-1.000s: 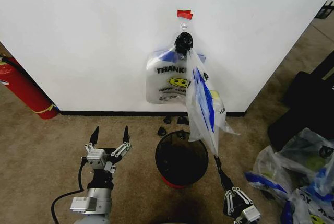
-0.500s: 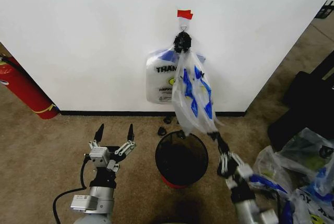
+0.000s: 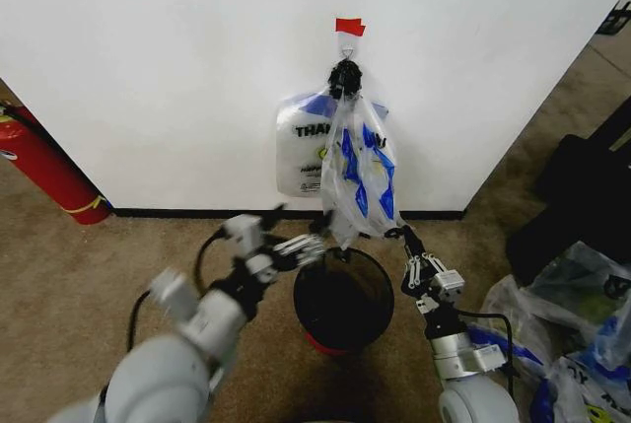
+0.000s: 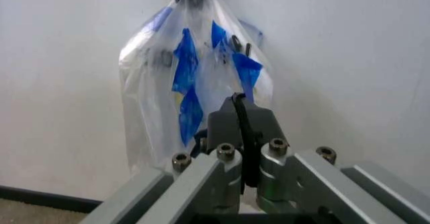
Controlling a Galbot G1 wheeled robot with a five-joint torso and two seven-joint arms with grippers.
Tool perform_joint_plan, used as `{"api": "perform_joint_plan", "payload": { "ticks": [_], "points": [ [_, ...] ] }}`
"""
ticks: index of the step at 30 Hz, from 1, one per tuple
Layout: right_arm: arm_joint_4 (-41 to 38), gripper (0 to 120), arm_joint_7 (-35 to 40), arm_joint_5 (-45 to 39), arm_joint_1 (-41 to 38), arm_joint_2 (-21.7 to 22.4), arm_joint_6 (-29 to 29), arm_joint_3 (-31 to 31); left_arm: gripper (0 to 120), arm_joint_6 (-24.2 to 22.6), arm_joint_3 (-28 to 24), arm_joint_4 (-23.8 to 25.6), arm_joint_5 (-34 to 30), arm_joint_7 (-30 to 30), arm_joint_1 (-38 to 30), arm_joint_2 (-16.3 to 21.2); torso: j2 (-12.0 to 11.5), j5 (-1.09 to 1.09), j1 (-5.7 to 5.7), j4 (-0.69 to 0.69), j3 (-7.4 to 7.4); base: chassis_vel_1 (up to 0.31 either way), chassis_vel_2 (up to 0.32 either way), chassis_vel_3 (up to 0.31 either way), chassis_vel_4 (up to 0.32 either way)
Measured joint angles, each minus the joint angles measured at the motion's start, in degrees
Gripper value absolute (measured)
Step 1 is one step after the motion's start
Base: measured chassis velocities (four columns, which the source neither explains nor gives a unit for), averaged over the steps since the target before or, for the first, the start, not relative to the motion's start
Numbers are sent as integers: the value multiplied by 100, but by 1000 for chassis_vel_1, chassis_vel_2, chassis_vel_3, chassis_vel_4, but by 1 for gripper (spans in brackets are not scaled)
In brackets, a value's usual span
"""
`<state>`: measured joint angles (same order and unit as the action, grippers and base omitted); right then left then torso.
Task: Pick up the garbage bag from the wall and place it over the trash bin.
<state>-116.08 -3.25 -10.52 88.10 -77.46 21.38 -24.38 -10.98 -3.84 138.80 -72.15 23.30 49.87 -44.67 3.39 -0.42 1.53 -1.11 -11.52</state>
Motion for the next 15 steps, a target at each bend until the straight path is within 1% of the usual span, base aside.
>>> {"api": "perform_joint_plan", "payload": {
  "ticks": [1, 3, 4, 5, 6, 7, 10, 11, 12, 15],
  "points": [
    [1, 0, 1, 3, 4, -11, -7, -9, 100, -53, -140, -210, -260, 50, -383, -86, 0, -4, 0, 0, 0, 0, 0, 0, 0],
    [0, 0, 2, 14, 22, -35, -7, -28, 100, -128, -359, -674, -662, 124, -1016, -348, 0, -4, 0, 1, 0, 0, 0, 0, 0],
    [1, 0, 2, 17, 36, -43, -7, -34, 100, -144, -461, -887, -718, 131, -1222, -453, 0, -4, 0, 1, 0, 0, 0, 0, 0],
    [1, 0, 2, 19, 55, -43, -8, -41, 100, -149, -652, -1209, -678, 84, -1489, -581, 0, -3, 0, 0, 0, 0, 0, 0, 0],
    [1, 0, 2, 19, 55, -43, -8, -41, 100, -149, -652, -1209, -678, 84, -1489, -581, 0, -3, 0, 0, 0, 0, 0, 0, 0],
    [0, 0, 2, 20, 65, -41, -8, -49, 100, -147, -805, -1400, -576, 16, -1633, -643, 0, -2, 0, -1, 0, 0, 0, 0, 0],
    [-6, 0, 2, 14, 99, 5, -7, -123, 100, -111, -1413, -1915, 21, -277, -1977, -733, 0, -4, 0, 1, 0, 0, 0, 0, 0],
    [-11, 0, 2, 8, 105, 23, -7, -141, 100, -103, -1554, -1990, 146, -326, -2033, -743, 0, -4, 0, 2, 0, 0, 0, 0, 0],
    [-11, 0, 2, 8, 105, 23, -7, -141, 100, -103, -1554, -1990, 146, -326, -2033, -743, 0, -4, 0, 2, 0, 0, 0, 0, 0],
    [-41, 0, 1, -37, 139, 102, -7, -222, 100, -97, -1980, -2276, 610, -416, -2232, -809, 0, -3, 0, 2, 1, 0, 0, 0, 0]
  ]
}}
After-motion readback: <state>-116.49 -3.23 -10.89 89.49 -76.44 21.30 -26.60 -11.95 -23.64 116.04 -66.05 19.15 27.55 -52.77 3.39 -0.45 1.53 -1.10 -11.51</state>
